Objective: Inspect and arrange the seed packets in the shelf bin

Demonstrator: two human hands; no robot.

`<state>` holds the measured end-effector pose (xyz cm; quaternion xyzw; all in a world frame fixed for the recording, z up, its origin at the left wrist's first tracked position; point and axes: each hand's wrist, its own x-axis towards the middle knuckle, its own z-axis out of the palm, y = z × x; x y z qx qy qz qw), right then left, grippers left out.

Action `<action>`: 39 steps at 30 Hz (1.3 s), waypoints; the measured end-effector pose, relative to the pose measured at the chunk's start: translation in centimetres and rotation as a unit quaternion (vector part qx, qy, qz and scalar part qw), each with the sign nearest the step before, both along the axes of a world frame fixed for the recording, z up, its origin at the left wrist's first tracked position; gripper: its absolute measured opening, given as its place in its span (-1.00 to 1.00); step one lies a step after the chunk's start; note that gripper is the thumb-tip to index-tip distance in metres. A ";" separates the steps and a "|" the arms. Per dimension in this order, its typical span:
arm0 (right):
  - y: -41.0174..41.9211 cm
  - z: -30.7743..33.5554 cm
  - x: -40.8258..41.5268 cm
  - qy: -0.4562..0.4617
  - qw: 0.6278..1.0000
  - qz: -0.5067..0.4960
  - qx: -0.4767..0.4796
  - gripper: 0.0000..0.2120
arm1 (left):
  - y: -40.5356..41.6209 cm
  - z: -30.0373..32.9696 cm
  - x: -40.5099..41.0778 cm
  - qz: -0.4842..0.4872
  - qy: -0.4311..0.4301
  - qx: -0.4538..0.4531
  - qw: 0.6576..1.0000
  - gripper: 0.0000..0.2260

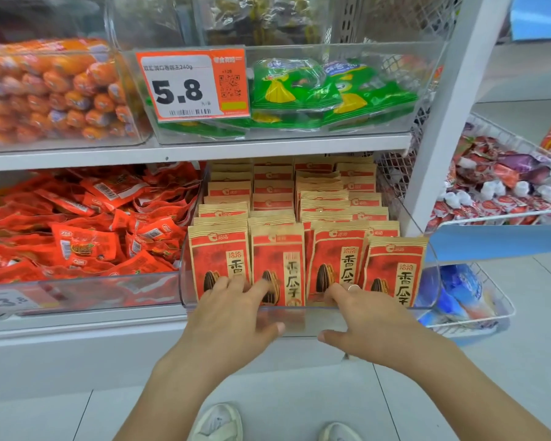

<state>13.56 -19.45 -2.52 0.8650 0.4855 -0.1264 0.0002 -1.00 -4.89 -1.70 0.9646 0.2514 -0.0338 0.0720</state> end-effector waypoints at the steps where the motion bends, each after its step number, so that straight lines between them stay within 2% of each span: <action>1: 0.1 -0.1 0.1 -0.018 1.000 0.000 0.006 -0.57 | -0.1 -0.1 -0.1 -0.008 0.014 0.014 1.000 -0.53; 6: 0.0 0.1 -0.2 -0.045 0.998 0.018 0.041 -0.70 | 0.2 -0.3 0.0 -0.001 0.004 0.018 1.000 -0.62; 12: 0.3 -0.4 0.2 -0.088 0.995 0.047 0.027 -0.81 | 0.3 -1.0 0.7 0.019 0.031 0.050 0.998 -0.56; 16: 0.3 -0.8 0.3 -0.086 0.994 0.051 0.036 -0.82 | 0.8 -0.8 0.9 0.022 0.035 0.043 0.998 -0.59; 18: 0.0 -1.0 0.5 -0.081 0.994 0.047 0.054 -0.82 | 0.7 -0.4 0.8 0.014 0.034 0.049 0.998 -0.66; 21: -0.4 -1.0 1.0 -0.090 0.992 0.048 0.072 -0.79 | 0.7 0.0 0.7 0.008 0.026 0.012 1.000 -0.84; 23: -0.6 -0.9 1.0 -0.094 0.991 0.053 0.076 -0.78 | 0.8 0.2 0.7 0.006 0.024 0.013 1.000 -0.86; 26: -0.8 -0.6 1.1 -0.108 0.989 0.050 0.083 -0.79 | 0.5 0.1 1.0 0.012 0.003 0.034 0.999 -0.84; 29: -0.8 -1.2 2.2 -0.147 0.973 0.046 0.175 -0.89 | 0.2 0.2 1.4 0.026 -0.033 0.053 0.998 -0.84; 31: -0.6 -1.5 2.9 -0.150 0.964 0.017 0.217 -0.73 | 0.4 0.3 1.7 0.040 -0.071 0.071 0.994 -0.86; 34: 0.5 -1.6 3.6 -0.162 0.958 0.016 0.236 -0.65 | 1.1 -0.1 2.4 0.061 -0.116 0.083 0.988 -0.90; 35: 0.9 -1.5 3.6 -0.156 0.959 0.020 0.237 -0.68 | 1.3 -0.4 2.7 0.063 -0.126 0.082 0.987 -0.90; 37: 1.6 -1.4 4.0 -0.156 0.964 0.022 0.214 -0.88 | 1.7 -0.9 3.3 0.066 -0.129 0.080 0.986 -0.89; 39: 2.0 -1.8 4.7 -0.128 0.970 0.008 0.208 -0.86 | 2.3 -1.4 3.9 0.061 -0.145 0.081 0.984 -0.88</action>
